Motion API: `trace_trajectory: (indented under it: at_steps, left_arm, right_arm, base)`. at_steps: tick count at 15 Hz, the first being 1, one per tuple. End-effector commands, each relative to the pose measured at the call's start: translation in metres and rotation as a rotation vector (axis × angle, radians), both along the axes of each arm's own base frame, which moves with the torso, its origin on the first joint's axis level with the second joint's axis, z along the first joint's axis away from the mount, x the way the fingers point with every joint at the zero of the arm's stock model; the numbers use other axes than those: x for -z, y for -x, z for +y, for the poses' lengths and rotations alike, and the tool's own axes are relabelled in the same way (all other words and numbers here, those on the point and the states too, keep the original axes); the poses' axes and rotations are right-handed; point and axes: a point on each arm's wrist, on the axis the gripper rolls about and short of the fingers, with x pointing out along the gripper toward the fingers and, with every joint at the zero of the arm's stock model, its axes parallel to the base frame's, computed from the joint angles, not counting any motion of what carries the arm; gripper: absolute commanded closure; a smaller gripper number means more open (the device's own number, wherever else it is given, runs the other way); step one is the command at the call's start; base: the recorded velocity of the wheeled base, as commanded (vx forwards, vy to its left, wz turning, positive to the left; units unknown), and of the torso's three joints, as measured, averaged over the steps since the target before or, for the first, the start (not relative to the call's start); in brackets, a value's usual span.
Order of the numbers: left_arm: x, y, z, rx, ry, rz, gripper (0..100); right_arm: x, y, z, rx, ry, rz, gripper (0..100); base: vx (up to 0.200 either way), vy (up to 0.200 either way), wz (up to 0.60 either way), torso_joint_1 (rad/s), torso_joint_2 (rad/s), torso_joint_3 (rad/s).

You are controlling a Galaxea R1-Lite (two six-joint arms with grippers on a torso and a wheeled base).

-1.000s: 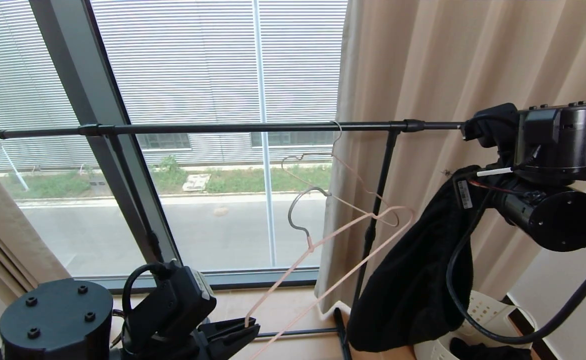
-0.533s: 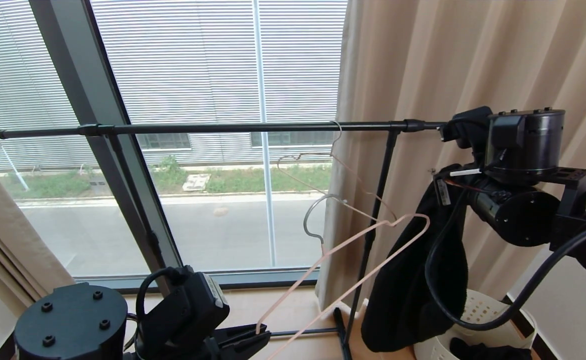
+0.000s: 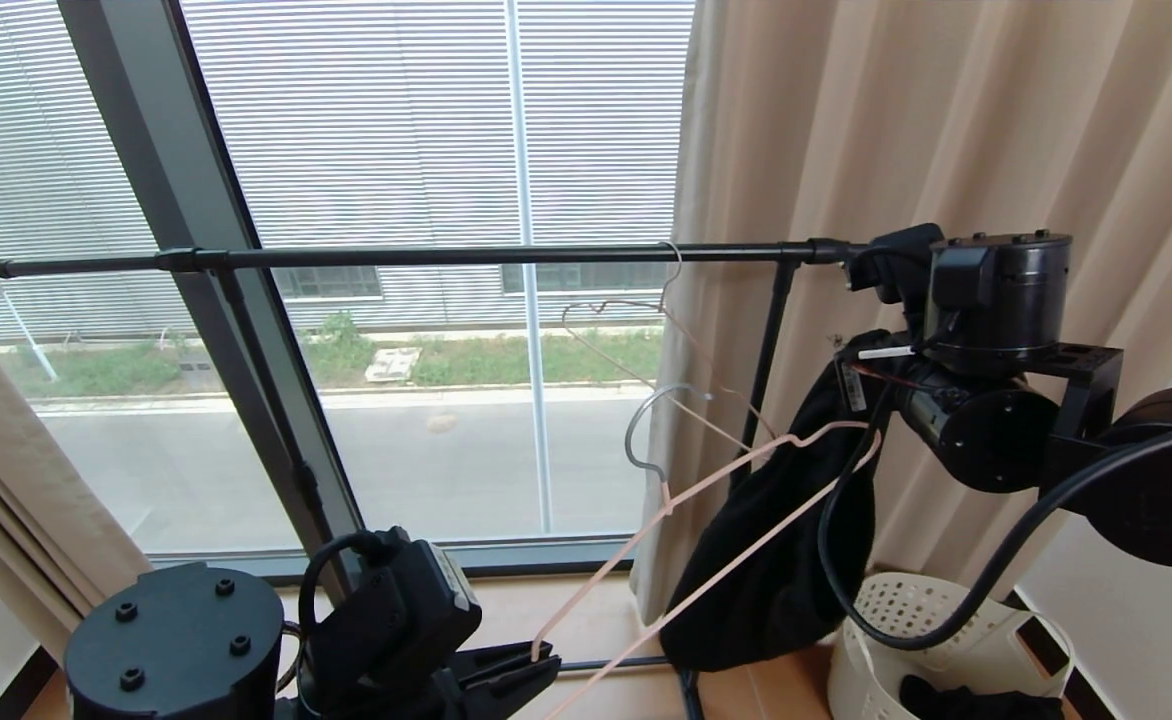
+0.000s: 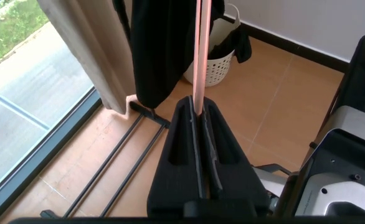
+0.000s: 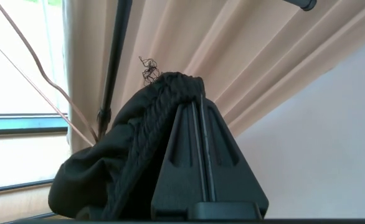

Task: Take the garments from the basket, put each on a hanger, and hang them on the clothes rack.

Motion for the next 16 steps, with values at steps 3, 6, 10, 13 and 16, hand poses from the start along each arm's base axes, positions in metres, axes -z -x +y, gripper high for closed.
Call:
trace_trajectory:
  at_steps: [3, 6, 10, 13, 16]
  left_arm:
    - [0.011, -0.008, -0.008, -0.007, -0.020, 0.022, 100]
    - [0.020, -0.016, -0.017, -0.027, 0.008, 0.026, 100]
    - [0.024, -0.021, -0.021, -0.093, -0.006, 0.007, 100]
    - [0.023, -0.022, -0.021, -0.107, -0.006, 0.003, 100]
    - [0.019, -0.025, -0.024, -0.124, 0.029, 0.015, 100]
  right_arm:
    - [0.000, 0.010, 0.014, -0.033, 0.005, -0.003, 100]
    - [0.000, 0.016, 0.022, -0.038, 0.011, -0.007, 100]
    - [-0.003, 0.022, 0.018, -0.027, 0.011, -0.015, 100]
    - [-0.006, 0.025, 0.015, -0.012, 0.011, -0.023, 100]
    - [0.000, 0.036, 0.024, -0.055, 0.024, -0.005, 100]
  base:
    - [0.000, 0.000, 0.00, 0.000, 0.00, 0.000]
    - [0.000, 0.000, 0.00, 0.000, 0.00, 0.000]
    - [0.000, 0.000, 0.00, 0.000, 0.00, 0.000]
    - [0.000, 0.000, 0.00, 0.000, 0.00, 0.000]
    - [0.000, 0.000, 0.00, 0.000, 0.00, 0.000]
